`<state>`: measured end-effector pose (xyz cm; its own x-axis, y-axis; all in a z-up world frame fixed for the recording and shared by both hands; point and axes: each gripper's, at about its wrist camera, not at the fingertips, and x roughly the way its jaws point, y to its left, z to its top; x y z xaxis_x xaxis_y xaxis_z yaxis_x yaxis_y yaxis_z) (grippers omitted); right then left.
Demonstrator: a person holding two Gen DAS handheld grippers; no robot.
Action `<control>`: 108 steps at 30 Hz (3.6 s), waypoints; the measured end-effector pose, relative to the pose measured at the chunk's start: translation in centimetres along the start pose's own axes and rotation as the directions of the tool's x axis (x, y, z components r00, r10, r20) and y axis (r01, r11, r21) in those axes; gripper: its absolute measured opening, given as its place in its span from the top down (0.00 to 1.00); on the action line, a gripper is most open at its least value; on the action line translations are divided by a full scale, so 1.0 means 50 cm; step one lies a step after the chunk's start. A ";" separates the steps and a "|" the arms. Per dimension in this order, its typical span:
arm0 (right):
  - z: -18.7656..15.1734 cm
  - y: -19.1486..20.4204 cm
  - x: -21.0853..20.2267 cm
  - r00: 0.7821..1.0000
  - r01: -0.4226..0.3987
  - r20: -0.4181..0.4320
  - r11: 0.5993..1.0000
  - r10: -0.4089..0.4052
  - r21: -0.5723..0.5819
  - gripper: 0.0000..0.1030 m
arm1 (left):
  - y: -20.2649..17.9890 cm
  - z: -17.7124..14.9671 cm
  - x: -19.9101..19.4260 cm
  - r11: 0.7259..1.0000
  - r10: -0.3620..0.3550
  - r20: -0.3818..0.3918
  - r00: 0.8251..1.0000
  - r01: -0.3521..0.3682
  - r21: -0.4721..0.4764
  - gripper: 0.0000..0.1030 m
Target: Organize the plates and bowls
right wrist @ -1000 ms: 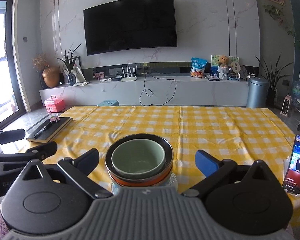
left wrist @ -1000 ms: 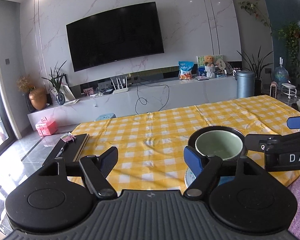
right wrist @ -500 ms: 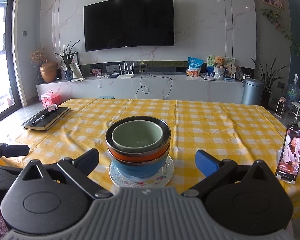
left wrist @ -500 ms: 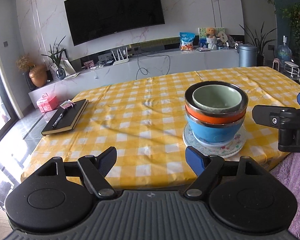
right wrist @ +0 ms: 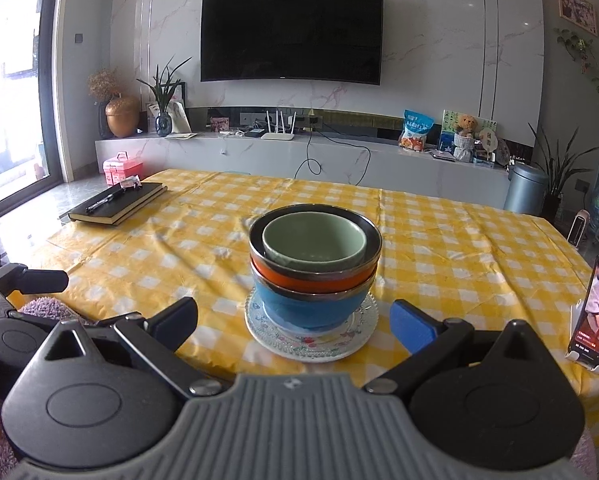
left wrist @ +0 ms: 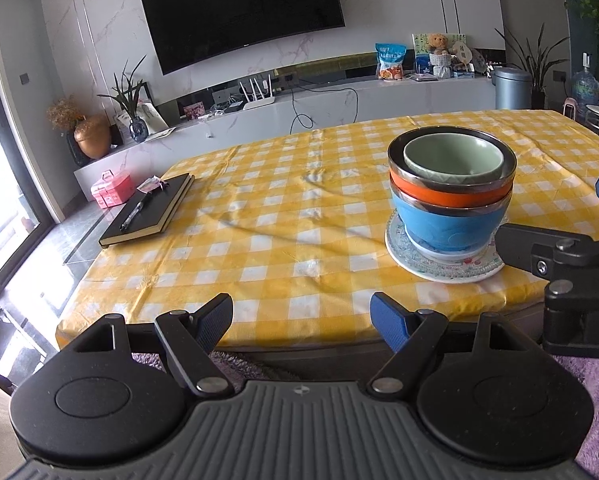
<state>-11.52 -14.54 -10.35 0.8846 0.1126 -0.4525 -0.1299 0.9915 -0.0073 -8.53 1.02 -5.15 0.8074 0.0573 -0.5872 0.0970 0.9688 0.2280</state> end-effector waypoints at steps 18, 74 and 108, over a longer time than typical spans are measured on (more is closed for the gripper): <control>-0.005 -0.002 0.009 0.999 -0.015 -0.036 1.000 0.015 0.015 0.03 | -0.002 0.001 0.008 1.000 0.000 -0.023 1.000 0.000 0.004 0.10; -0.007 0.001 0.007 1.000 -0.013 -0.028 1.000 0.013 0.010 0.03 | 0.006 0.001 0.005 1.000 0.021 -0.026 0.999 -0.021 -0.011 0.10; -0.006 0.002 0.006 1.000 -0.011 -0.029 1.000 0.011 0.008 0.03 | 0.007 0.004 -0.003 0.999 0.026 -0.014 1.000 -0.026 -0.019 0.10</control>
<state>-11.39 -14.43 -10.75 0.8699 0.1217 -0.4779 -0.1358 0.9907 0.0050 -8.52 1.31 -4.84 0.8015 0.0857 -0.5918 0.0648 0.9714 0.2284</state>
